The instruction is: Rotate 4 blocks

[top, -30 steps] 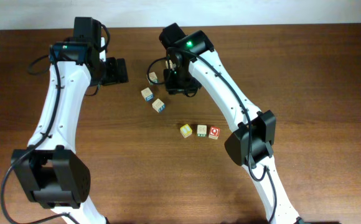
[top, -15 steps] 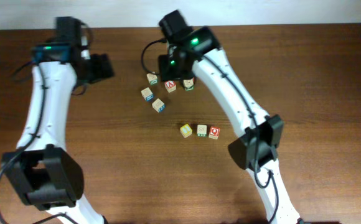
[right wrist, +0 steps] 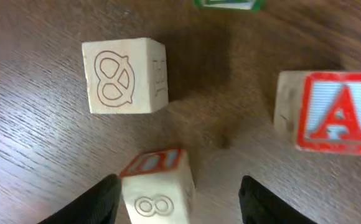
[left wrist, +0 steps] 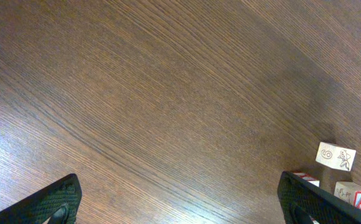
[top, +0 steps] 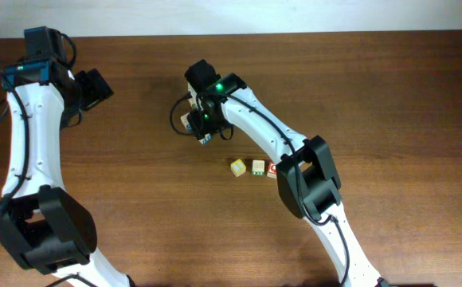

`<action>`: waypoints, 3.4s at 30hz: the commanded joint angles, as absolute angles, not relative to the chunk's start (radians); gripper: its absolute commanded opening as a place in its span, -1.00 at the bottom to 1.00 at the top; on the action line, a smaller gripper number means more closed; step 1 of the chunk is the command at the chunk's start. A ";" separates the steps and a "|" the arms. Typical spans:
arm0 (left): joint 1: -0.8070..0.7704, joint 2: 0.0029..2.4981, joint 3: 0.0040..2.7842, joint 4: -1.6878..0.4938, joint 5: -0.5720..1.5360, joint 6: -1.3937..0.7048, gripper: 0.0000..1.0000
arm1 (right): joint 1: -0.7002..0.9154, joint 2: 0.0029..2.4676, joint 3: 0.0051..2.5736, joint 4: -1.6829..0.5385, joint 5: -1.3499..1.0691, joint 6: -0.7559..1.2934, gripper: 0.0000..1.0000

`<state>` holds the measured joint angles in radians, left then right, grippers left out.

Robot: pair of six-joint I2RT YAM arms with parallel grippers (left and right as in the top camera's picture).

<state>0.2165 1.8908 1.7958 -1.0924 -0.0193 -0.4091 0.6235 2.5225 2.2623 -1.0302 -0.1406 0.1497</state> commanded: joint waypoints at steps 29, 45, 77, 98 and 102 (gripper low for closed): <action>0.217 1.897 1.818 -1.093 -0.023 -0.419 0.98 | 0.632 2.533 2.235 -1.504 -0.061 0.542 -0.35; 0.217 1.897 1.818 -1.093 -0.023 -0.419 0.98 | 0.627 2.531 2.299 -1.538 -0.082 0.581 0.01; -0.262 1.904 1.655 -1.183 -0.015 -0.670 -0.09 | 0.282 1.929 1.392 -1.103 -0.132 0.511 -0.33; -0.278 1.904 1.538 -0.974 -0.184 -0.710 0.11 | 0.388 2.006 1.488 -0.842 -0.251 0.442 -0.35; -0.162 1.904 1.538 -0.973 -0.216 -0.710 0.14 | 0.461 2.006 1.489 -0.783 -0.193 0.461 -0.35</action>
